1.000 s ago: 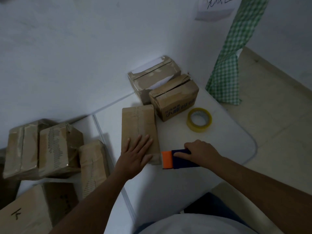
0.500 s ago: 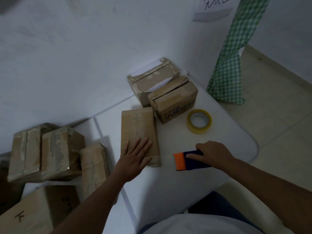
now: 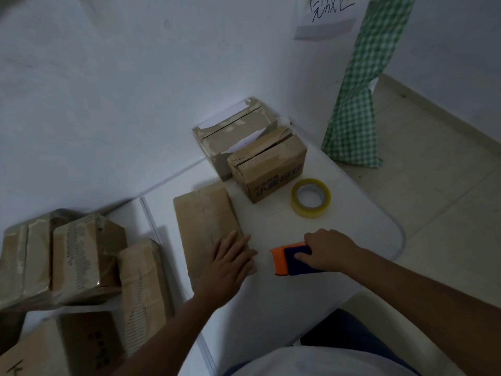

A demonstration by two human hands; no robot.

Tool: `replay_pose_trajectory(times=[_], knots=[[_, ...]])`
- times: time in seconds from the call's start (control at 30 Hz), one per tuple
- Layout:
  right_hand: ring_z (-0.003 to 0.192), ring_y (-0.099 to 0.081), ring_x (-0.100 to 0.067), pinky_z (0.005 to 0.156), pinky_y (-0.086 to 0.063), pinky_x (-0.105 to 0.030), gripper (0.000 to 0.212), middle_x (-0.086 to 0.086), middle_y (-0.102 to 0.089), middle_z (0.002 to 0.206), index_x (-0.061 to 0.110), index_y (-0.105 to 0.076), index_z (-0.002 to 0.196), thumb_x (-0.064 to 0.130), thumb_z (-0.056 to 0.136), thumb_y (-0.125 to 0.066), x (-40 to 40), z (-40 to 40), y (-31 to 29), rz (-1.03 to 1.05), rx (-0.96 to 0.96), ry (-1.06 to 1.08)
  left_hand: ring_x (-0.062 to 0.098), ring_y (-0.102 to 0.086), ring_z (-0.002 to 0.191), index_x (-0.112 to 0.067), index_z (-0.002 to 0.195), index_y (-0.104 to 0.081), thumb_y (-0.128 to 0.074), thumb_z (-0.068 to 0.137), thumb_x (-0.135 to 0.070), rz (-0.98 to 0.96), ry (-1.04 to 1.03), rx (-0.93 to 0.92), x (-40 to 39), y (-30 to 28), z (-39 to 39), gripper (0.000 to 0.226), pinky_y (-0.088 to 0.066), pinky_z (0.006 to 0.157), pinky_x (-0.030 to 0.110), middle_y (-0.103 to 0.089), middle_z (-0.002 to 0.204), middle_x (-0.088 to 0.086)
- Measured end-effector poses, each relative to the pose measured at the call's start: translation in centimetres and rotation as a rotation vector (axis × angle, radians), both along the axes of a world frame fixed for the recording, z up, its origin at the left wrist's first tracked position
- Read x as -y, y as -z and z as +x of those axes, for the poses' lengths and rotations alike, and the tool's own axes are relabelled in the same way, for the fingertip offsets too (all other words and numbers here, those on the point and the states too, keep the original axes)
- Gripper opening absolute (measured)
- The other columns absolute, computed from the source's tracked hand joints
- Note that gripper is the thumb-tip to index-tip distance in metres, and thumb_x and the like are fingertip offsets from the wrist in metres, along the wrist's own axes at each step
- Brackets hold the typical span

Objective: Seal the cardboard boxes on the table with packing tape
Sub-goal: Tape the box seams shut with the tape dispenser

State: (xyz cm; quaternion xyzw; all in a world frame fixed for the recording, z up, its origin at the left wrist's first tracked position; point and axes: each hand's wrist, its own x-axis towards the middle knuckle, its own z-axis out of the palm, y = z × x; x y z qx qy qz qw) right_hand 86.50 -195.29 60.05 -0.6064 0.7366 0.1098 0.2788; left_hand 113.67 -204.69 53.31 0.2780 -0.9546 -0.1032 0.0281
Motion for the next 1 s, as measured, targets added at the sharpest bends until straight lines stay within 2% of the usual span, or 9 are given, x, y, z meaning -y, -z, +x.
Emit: replay_pose_trajectory(times=[0.13,0.33,0.5,0.67,0.73,0.8,0.9,0.97,1.0], knots=[[0.086,-0.06,-0.024,0.065,-0.037,-0.03,0.05,-0.007,-0.062,0.102,0.014,-0.053,0.099,0.063,0.092,-0.043,0.3,1.2,0.2,-0.055,-0.066,0.009,0.023,-0.01,0.152,-0.032,0.138,-0.048,-0.015,0.107,-0.043,0.024,-0.172,0.018,-2.1,0.0,-0.2,0.046,-0.013,0.117,0.051,-0.031,0.159,-0.004],[0.088,-0.062,-0.024,0.063,-0.035,-0.03,0.055,-0.007,-0.063,0.103,0.011,-0.057,0.105,0.063,0.093,-0.042,1.2,3.0,1.1,-0.116,-0.107,0.014,0.025,-0.007,0.152,-0.03,0.137,-0.052,-0.011,0.106,-0.044,0.022,-0.17,0.031,-2.2,-0.4,-0.3,0.054,-0.01,0.117,0.052,-0.03,0.159,-0.002],[0.085,-0.063,-0.024,0.06,-0.034,-0.029,0.055,-0.007,-0.064,0.098,0.01,-0.06,0.098,0.062,0.092,-0.044,2.2,4.0,1.9,-0.147,-0.083,0.031,0.025,-0.008,0.152,-0.028,0.138,-0.052,-0.012,0.107,-0.044,0.019,-0.171,0.061,-2.2,-0.4,-0.5,0.053,-0.011,0.116,0.052,-0.03,0.159,-0.002],[0.083,-0.062,-0.021,0.061,-0.038,-0.028,0.048,-0.006,-0.065,0.099,0.01,-0.061,0.095,0.054,0.097,-0.042,1.7,0.7,2.0,-0.059,-0.133,0.19,0.024,-0.006,0.153,-0.031,0.138,-0.05,-0.018,0.107,-0.041,0.005,-0.167,0.061,-2.2,-0.2,-0.2,0.047,-0.009,0.117,0.052,-0.025,0.161,-0.005],[0.088,-0.061,-0.022,0.066,-0.041,-0.03,0.045,-0.007,-0.063,0.102,0.009,-0.056,0.103,0.051,0.099,-0.041,1.1,0.1,2.7,-0.081,-0.091,0.271,0.024,-0.006,0.152,-0.03,0.139,-0.05,-0.017,0.107,-0.041,0.002,-0.169,0.056,-2.2,-0.1,-0.3,0.047,-0.01,0.117,0.052,-0.025,0.161,-0.004],[0.092,-0.059,-0.023,0.073,-0.043,-0.032,0.034,-0.009,-0.062,0.107,0.008,-0.05,0.113,0.039,0.101,-0.042,0.8,1.0,3.4,-0.084,0.03,0.331,0.024,-0.007,0.152,-0.03,0.139,-0.05,-0.018,0.107,-0.041,-0.007,-0.168,0.051,-2.2,0.0,-0.4,0.046,-0.01,0.117,0.052,-0.026,0.161,-0.004],[0.108,-0.055,-0.024,0.091,-0.041,-0.035,0.033,-0.007,-0.057,0.121,0.01,-0.046,0.124,0.028,0.098,-0.05,0.4,2.7,4.1,-0.204,0.053,0.332,0.023,-0.005,0.153,-0.032,0.138,-0.049,-0.022,0.106,-0.04,0.006,-0.169,0.045,-2.0,0.1,-0.1,0.043,-0.008,0.118,0.051,-0.026,0.161,-0.005],[0.107,-0.053,-0.022,0.092,-0.042,-0.035,0.031,-0.007,-0.055,0.121,0.01,-0.047,0.124,0.025,0.097,-0.051,0.0,3.8,4.1,-0.345,0.117,0.354,0.022,-0.004,0.153,-0.033,0.138,-0.049,-0.022,0.106,-0.04,0.01,-0.171,0.058,-2.0,0.2,-0.1,0.042,-0.007,0.118,0.05,-0.025,0.161,-0.006],[0.102,-0.055,-0.022,0.089,-0.045,-0.036,0.028,-0.009,-0.057,0.117,0.01,-0.049,0.122,0.023,0.098,-0.05,-0.1,4.6,4.0,-0.341,0.265,0.434,0.023,-0.005,0.153,-0.033,0.138,-0.049,-0.022,0.106,-0.04,0.008,-0.17,0.067,-2.0,0.1,-0.2,0.042,-0.007,0.118,0.05,-0.025,0.161,-0.005]])
